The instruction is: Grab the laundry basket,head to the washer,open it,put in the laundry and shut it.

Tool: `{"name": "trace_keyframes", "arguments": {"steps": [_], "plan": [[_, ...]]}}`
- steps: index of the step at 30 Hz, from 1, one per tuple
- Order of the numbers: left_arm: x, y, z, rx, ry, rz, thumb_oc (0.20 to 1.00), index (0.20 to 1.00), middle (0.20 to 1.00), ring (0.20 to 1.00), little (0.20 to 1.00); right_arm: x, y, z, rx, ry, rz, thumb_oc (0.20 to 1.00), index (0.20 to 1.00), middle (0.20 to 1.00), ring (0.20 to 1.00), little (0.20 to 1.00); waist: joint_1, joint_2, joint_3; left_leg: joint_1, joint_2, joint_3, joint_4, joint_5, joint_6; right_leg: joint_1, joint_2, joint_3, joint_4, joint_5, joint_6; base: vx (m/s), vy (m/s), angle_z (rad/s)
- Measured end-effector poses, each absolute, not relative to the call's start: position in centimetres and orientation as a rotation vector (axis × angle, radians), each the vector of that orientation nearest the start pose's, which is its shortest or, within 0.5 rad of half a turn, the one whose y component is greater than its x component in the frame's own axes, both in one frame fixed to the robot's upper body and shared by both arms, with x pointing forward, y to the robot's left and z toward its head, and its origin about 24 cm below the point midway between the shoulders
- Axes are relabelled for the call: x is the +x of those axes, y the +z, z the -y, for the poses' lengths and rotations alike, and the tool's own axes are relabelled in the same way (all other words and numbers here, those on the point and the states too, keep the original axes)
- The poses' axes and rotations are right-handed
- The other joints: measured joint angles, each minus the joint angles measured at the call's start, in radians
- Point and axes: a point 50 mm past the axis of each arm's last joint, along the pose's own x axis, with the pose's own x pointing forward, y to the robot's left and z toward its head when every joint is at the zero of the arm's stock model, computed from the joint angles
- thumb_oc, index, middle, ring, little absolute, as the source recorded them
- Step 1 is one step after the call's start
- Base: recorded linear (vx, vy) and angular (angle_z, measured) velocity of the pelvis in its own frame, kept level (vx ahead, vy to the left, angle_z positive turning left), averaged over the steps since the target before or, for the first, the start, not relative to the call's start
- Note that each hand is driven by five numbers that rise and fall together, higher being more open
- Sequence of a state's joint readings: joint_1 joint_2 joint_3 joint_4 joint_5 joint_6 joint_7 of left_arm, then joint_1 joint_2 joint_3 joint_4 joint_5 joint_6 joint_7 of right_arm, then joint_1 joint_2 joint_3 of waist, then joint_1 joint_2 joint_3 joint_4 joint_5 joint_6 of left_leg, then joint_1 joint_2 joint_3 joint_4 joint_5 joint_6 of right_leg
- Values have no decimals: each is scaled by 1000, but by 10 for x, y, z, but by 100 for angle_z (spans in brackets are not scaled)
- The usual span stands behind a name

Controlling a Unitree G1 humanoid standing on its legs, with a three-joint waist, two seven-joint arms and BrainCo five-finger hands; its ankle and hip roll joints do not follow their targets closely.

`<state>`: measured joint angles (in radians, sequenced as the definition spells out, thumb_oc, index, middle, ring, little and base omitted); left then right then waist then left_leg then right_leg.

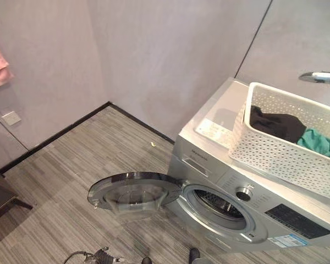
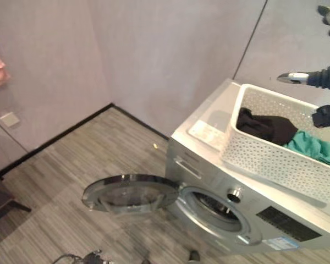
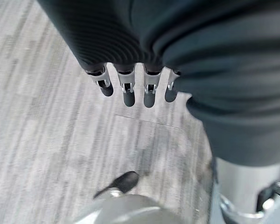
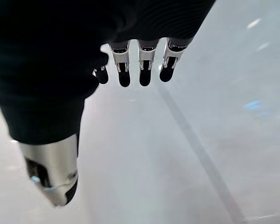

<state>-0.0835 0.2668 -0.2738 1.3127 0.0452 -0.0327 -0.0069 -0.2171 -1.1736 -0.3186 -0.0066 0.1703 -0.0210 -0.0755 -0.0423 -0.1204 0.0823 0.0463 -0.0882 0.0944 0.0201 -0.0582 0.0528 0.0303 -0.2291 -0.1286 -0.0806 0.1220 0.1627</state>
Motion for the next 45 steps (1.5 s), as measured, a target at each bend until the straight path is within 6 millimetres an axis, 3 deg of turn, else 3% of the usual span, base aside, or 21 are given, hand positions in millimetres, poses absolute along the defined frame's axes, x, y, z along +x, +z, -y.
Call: {"name": "trace_keyframes", "arguments": {"steps": [3,6,11,12,14,15,20,24,26,31,35,36,37,41,45], "plan": [[98,-162,-230,398,-100,-1236,1000,1000,1000,1000,1000,236,282,367,-918,-443,377,1000,1000,1000,1000,1000,-23,14,-3,32,45,5,-50,6,-26,4,51,7,-7,-8,-6,44,-64,-24],[92,-163,-230,392,-102,-1250,1000,1000,1000,1000,1000,235,278,374,-905,-464,341,1000,1000,1000,1000,1000,-55,27,-10,56,75,15,-81,18,-46,6,82,12,-7,-22,-28,23,-55,-21],[89,-165,-223,374,-114,-1256,1000,1000,1000,1000,1000,234,273,381,-893,-462,296,1000,1000,1000,1000,1000,-57,57,-29,73,106,31,-112,32,-71,-1,117,33,-15,-39,-41,17,-30,-13],[86,-166,-223,375,-115,-1262,1000,1000,1000,1000,1000,238,273,381,-890,-452,294,1000,1000,1000,1000,1000,-59,66,-34,75,109,34,-112,33,-72,-4,120,33,-16,-39,-42,52,-50,-26],[75,-168,-221,378,-131,-1290,1000,1000,1000,1000,1000,263,271,375,-901,-372,234,1000,1000,1000,1000,1000,-53,82,-48,76,119,57,-112,30,-77,-5,125,36,-16,-34,-46,55,-45,-27],[72,-169,-217,359,-138,-1301,1000,1000,1000,1000,1000,290,267,372,-969,-304,116,1000,1000,1000,1000,1000,-59,91,-54,79,121,59,-117,26,-82,-2,128,36,-16,-33,-47,25,-9,6],[85,-168,-213,347,-155,-1266,1000,1000,1000,1000,1000,302,267,366,-1080,-206,20,1000,1000,1000,1000,1000,-4,94,-58,66,131,36,-112,39,-91,-11,137,15,-16,-27,-63,24,-7,11],[68,-169,-222,342,-130,-1317,1000,1000,1000,1000,1000,309,267,370,-1108,-217,-30,1000,1000,1000,1000,1000,23,80,-55,54,133,17,-111,46,-92,-8,137,-9,-13,-24,-68,41,-25,15],[68,-169,-224,326,-110,-1324,1000,1000,1000,1000,1000,316,263,370,-1141,-190,-98,1000,1000,1000,1000,1000,18,73,-59,54,133,1,-112,46,-92,-5,138,-18,-16,-26,-67,24,-14,15],[65,-168,-231,285,-51,-1334,1000,1000,1000,1000,1000,320,267,350,-1165,-93,-48,1000,1000,1000,1000,1000,34,40,-57,44,137,-2,-112,47,-95,-13,141,-21,-16,-29,-70,10,-13,5],[64,-168,-235,284,-39,-1337,1000,1000,1000,1000,1000,315,268,339,-1199,-31,-18,1000,1000,1000,1000,1000,27,23,-59,41,139,-3,-111,48,-96,-16,143,-22,-15,-29,-70,13,-31,3],[68,-166,-236,280,-28,-1317,1000,1000,1000,1000,1000,297,264,343,-1189,-20,-7,1000,1000,1000,1000,1000,31,12,-57,35,141,-12,-111,49,-97,-15,144,-34,-15,-31,-73,4,-29,15],[67,-166,-238,280,-23,-1317,1000,1000,1000,1000,1000,293,260,340,-1188,17,-2,1000,1000,1000,1000,1000,26,4,-57,37,143,-17,-111,49,-98,-13,146,-37,-14,-33,-75,3,-28,13],[66,-165,-243,291,-14,-1324,1000,1000,1000,1000,1000,290,253,340,-1201,59,-37,1000,1000,1000,1000,1000,19,-20,-53,41,150,-5,-112,48,-102,-14,153,-29,-14,-33,-77,8,-13,-9],[67,-165,-243,291,-17,-1321,1000,1000,1000,1000,1000,289,251,325,-1233,158,-40,1000,1000,1000,1000,1000,4,-34,-50,41,157,0,-112,52,-108,-16,160,-20,-16,-32,-79,-2,-1,-4]]}}
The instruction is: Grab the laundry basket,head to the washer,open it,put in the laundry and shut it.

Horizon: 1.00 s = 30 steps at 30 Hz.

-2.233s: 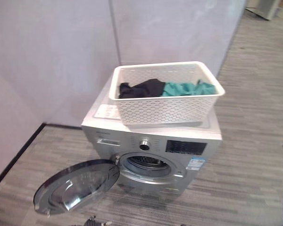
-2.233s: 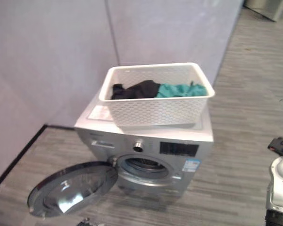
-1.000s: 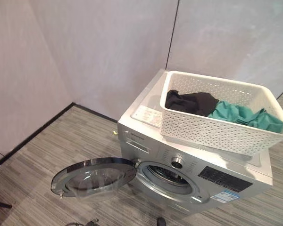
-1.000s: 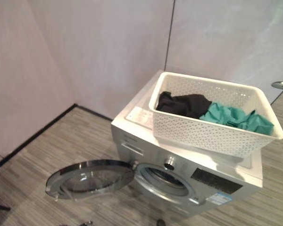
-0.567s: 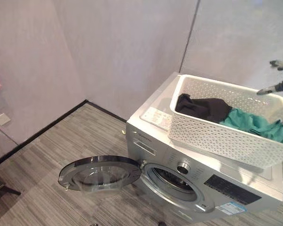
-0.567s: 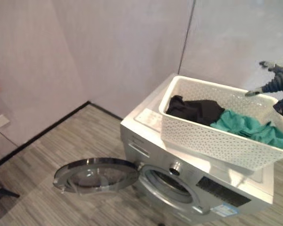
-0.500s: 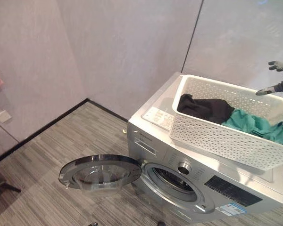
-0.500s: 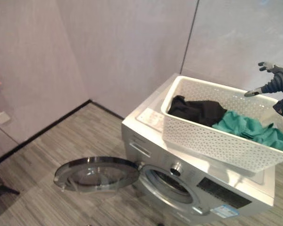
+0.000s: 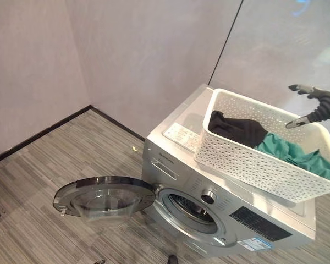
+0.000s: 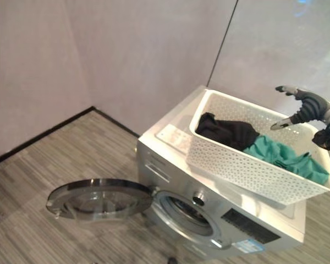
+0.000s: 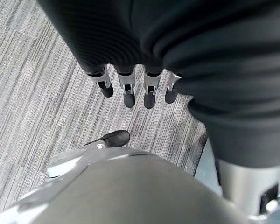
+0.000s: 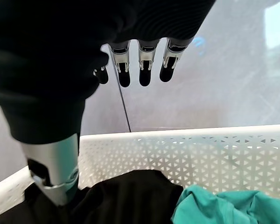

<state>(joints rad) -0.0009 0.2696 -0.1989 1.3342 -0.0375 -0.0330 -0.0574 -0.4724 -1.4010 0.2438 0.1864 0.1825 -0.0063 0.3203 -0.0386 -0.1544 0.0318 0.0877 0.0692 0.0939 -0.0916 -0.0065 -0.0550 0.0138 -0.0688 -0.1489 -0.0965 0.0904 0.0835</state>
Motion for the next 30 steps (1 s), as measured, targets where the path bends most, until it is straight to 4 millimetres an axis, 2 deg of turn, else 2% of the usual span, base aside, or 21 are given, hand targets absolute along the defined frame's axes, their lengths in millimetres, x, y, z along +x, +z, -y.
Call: {"name": "trace_keyframes", "arguments": {"steps": [4,5,8,13,22,26,30], "plan": [[66,-165,-243,289,-25,-1324,1000,1000,1000,1000,1000,290,237,314,-1276,277,-91,1000,1000,1000,1000,1000,2,0,0,1,1,1,0,1,-2,0,1,1,0,2,-3,0,0,0],[67,-165,-243,286,-27,-1323,1000,1000,1000,1000,1000,292,224,312,-1283,330,-144,1000,1000,1000,1000,1000,10,0,0,0,0,1,0,2,-2,0,0,2,0,3,-4,0,40,-2],[67,-165,-243,283,-29,-1323,1000,1000,1000,1000,1000,299,208,311,-1272,362,-201,1000,1000,1000,1000,1000,24,1,0,-1,0,2,0,2,-2,-2,0,2,0,3,-4,5,24,-1],[65,-166,-240,273,-31,-1326,1000,1000,1000,1000,1000,302,203,308,-1267,383,-211,1000,1000,1000,1000,1000,41,14,4,-4,1,-3,0,2,-2,-3,0,-1,0,3,-5,5,13,3],[68,-165,-240,247,-12,-1310,1000,1000,1000,1000,1000,306,194,318,-1272,344,-268,1000,1000,1000,1000,1000,67,24,17,-24,0,-37,0,5,-6,-5,-2,-35,0,-2,-5,-3,-1,11],[78,-163,-240,229,-1,-1267,1000,1000,1000,1000,1000,310,182,326,-1282,326,-346,1000,1000,1000,1000,1000,84,29,54,-69,1,-63,10,16,-12,-27,-2,-59,0,-2,-6,-86,-11,18],[105,-156,-235,198,-6,-1166,1000,1000,1000,1000,1000,324,181,333,-1302,256,-371,1000,1000,1000,1000,1000,96,34,116,-173,-1,-100,52,30,-17,-98,-3,-91,9,22,-26,-160,-11,25]]}}
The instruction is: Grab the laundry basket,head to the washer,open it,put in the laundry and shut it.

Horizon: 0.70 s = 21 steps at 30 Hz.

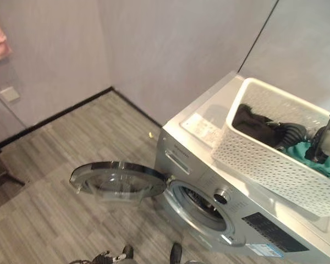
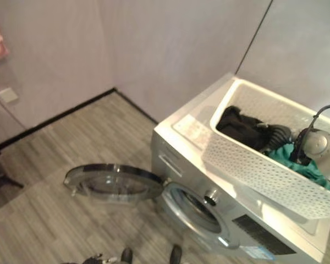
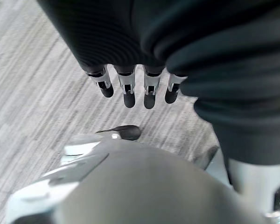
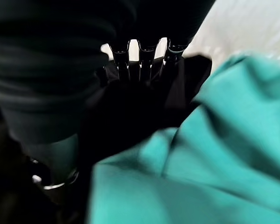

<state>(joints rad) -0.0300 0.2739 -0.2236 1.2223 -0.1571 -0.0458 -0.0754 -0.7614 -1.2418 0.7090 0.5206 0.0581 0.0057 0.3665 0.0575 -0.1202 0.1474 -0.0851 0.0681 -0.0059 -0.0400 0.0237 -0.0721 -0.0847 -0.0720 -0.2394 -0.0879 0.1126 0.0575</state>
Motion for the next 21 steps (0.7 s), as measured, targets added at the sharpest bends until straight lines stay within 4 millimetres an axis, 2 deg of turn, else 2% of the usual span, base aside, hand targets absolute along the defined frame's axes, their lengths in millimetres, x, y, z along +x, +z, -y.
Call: {"name": "trace_keyframes", "arguments": {"steps": [2,4,10,11,12,15,18,21], "plan": [[113,-154,-233,192,-13,-1134,1000,1000,1000,1000,1000,330,198,334,-1327,197,-332,1000,1000,1000,1000,1000,8,11,27,-25,0,-14,4,9,-8,-15,0,-17,0,5,-5,-75,-11,19],[120,-151,-234,202,-23,-1106,1000,1000,1000,1000,1000,334,210,335,-1348,160,-311,1000,1000,1000,1000,1000,15,6,55,-38,5,-25,2,18,-14,-24,4,-28,0,7,-8,-37,-8,16],[125,-149,-236,226,-31,-1097,1000,1000,1000,1000,1000,338,212,330,-1374,167,-297,1000,1000,1000,1000,1000,9,-2,72,-43,4,-38,0,18,-15,-24,2,-41,-5,2,-7,-7,-3,6],[124,-150,-237,226,-28,-1100,1000,1000,1000,1000,1000,338,213,329,-1376,170,-293,489,489,489,489,489,7,-2,72,-42,5,-38,0,18,-15,-24,3,-41,-4,3,-8,0,0,0],[122,-150,-238,219,-16,-1109,1000,1000,1000,1000,1000,338,214,327,-1379,177,-286,200,200,200,200,200,6,-2,72,-40,5,-36,0,18,-14,-23,3,-39,-3,3,-8,33,34,-4],[119,-152,-238,194,17,-1115,1000,1000,1000,1000,1000,338,223,320,-1384,180,-226,200,200,200,200,200,-5,-2,72,-35,4,-32,0,18,-14,-21,3,-31,0,6,-11,14,18,-3],[120,-152,-237,193,17,-1111,1000,1000,1000,1000,1000,338,225,322,-1367,149,-202,200,200,200,200,200,0,1,71,-23,5,-17,-2,18,-13,-17,4,-18,0,7,-12,15,5,-11],[120,-152,-234,188,13,-1110,1000,1000,1000,1000,1000,336,218,326,-1327,128,-202,200,200,200,200,200,5,12,68,-13,3,-13,-3,16,-11,-7,2,-16,0,7,-12,16,0,-3]]}}
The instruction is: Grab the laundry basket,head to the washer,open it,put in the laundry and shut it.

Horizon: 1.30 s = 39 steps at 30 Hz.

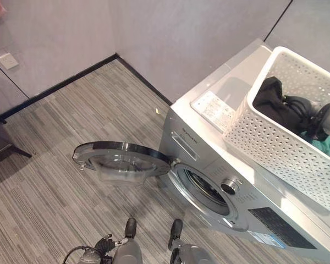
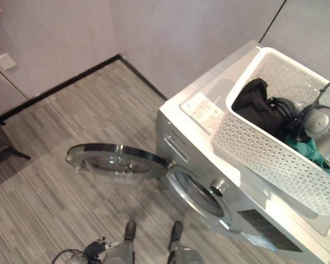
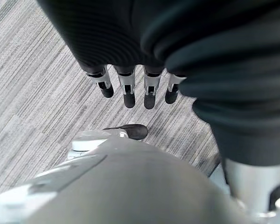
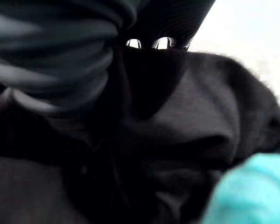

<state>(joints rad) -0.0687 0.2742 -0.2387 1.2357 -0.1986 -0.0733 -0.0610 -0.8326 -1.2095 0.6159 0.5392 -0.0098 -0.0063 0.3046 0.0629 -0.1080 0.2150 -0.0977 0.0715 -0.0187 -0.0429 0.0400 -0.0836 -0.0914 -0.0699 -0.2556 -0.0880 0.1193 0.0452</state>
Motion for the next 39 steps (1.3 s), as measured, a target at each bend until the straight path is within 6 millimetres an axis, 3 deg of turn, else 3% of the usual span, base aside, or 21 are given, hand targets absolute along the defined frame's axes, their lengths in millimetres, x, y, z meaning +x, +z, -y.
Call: {"name": "trace_keyframes", "arguments": {"steps": [4,8,12,13,18,26,33,39], "plan": [[120,-153,-232,181,12,-1111,1000,1000,1000,1000,1000,340,222,330,-1214,53,-146,200,200,200,200,200,-9,13,-5,28,0,1,-4,-2,2,23,1,3,0,-1,1,20,4,-1],[117,-155,-227,171,14,-1123,1000,1000,1000,1000,1000,337,250,343,-1076,-126,-15,200,200,200,200,200,-14,40,-25,49,-1,6,-14,-2,3,38,0,9,0,-1,2,45,8,-5],[103,-160,-225,148,43,-1166,1000,1000,1000,1000,1000,337,271,347,-979,-247,99,200,200,200,200,200,-22,54,-61,79,1,10,-27,-5,7,61,2,12,0,-8,6,55,11,-4],[99,-161,-224,137,50,-1179,1000,1000,1000,1000,1000,336,286,345,-936,-296,169,200,200,200,200,200,-22,61,-77,86,1,18,-32,-5,7,61,2,19,0,-8,6,51,15,-14],[76,-166,-226,142,66,-1252,1000,1000,1000,1000,1000,338,302,338,-760,-402,320,200,200,200,200,200,-23,59,-116,129,1,28,-47,-6,10,93,2,27,-1,-17,14,28,11,-5],[67,-168,-227,162,93,-1279,1000,1000,1000,1000,1000,331,325,323,-705,-459,496,200,200,200,200,200,-22,58,-148,132,0,25,-47,-7,11,98,1,26,0,-17,13,0,0,0],[66,-169,-225,183,85,-1282,1000,1000,1000,1000,1000,321,323,322,-718,-485,549,200,200,200,200,200,-25,60,-154,149,-2,26,-47,-7,11,113,-1,26,0,-19,14,-2,15,0],[66,-169,-222,199,81,-1282,1000,1000,1000,1000,1000,299,336,320,-669,-533,689,200,200,200,200,200,-38,76,-165,153,-4,31,-48,-8,12,113,-3,33,0,-18,16,-11,62,-3]]}}
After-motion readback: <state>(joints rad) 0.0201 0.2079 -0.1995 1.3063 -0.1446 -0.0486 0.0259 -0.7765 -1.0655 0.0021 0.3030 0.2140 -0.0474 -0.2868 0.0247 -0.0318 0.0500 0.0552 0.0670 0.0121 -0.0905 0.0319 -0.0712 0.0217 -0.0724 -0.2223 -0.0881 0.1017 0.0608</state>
